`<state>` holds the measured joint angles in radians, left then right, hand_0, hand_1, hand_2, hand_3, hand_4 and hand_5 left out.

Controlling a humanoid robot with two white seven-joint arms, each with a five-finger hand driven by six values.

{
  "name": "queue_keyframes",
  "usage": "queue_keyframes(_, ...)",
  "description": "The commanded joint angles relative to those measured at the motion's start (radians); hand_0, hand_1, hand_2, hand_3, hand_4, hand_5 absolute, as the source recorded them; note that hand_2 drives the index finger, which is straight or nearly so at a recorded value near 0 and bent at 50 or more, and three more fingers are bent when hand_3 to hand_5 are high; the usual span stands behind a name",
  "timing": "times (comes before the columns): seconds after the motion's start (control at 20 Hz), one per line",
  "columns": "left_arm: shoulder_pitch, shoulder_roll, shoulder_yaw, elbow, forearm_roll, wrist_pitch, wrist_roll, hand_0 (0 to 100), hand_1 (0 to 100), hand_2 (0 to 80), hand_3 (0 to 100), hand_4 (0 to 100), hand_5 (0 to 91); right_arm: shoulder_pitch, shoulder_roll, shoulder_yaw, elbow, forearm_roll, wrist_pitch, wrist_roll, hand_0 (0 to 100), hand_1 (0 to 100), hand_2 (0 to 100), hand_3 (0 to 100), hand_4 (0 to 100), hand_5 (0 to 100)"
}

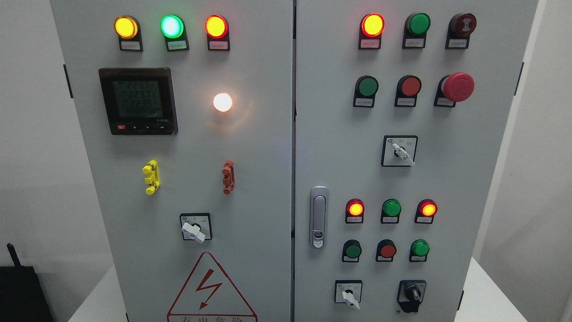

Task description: Trip black knob to open circuit

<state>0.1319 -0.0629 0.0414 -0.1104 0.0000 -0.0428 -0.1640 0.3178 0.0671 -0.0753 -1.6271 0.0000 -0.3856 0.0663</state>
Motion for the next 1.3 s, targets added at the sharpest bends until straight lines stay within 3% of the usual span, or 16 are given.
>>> queue_keyframes(0.0,0.000,0.000,0.000,0.000,-0.023,0.004,0.000,12,39,0.0,0,0,0.0,-0.037,-0.007,0.003,-0.085,-0.028,0.025,-0.002,0,0,0,88,82,92)
queue_keyframes(0.15,0.000,0.000,0.000,0.000,-0.023,0.003,0.000,12,39,0.0,0,0,0.0,-0.075,-0.009,0.006,-0.086,-0.029,0.043,-0.045,0,0,0,93,85,96)
queue_keyframes(0.25,0.000,0.000,0.000,0.000,-0.023,0.004,0.000,12,39,0.0,0,0,0.0,-0.100,-0.007,0.008,-0.086,-0.029,0.054,-0.049,0,0,0,96,88,98)
queue_keyframes(1.25,0.000,0.000,0.000,0.000,-0.023,0.003,0.000,12,39,0.0,0,0,0.0,-0.218,-0.027,0.009,-0.100,-0.029,0.165,-0.039,0,0,0,100,97,100)
